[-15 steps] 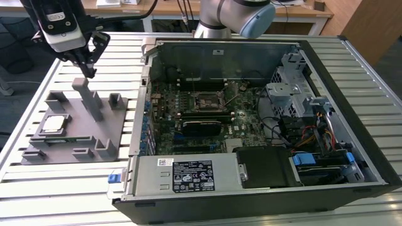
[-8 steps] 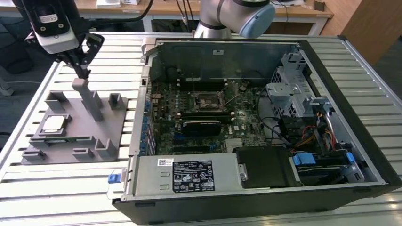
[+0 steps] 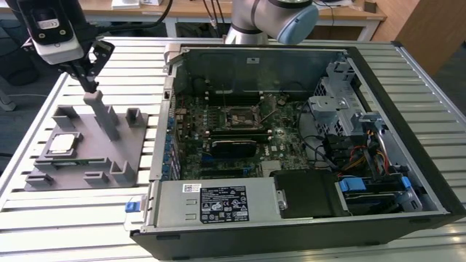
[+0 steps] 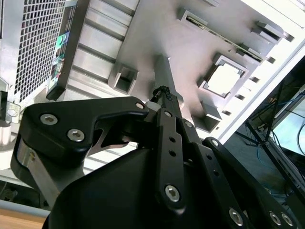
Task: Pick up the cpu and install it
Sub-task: 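Reach for the cpu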
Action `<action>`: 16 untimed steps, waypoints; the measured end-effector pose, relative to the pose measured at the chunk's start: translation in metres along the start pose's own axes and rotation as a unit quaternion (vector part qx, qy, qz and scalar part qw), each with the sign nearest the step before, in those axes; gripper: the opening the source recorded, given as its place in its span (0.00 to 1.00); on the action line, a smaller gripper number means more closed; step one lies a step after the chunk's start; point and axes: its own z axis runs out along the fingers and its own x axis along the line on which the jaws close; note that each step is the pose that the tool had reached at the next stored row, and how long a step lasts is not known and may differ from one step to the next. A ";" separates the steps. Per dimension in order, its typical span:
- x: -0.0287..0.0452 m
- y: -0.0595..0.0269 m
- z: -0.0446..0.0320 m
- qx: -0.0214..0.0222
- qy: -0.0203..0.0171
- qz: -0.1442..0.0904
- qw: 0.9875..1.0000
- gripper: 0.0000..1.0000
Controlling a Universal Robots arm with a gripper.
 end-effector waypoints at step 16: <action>0.0182 -0.0016 0.0053 0.001 0.014 0.001 1.000 0.11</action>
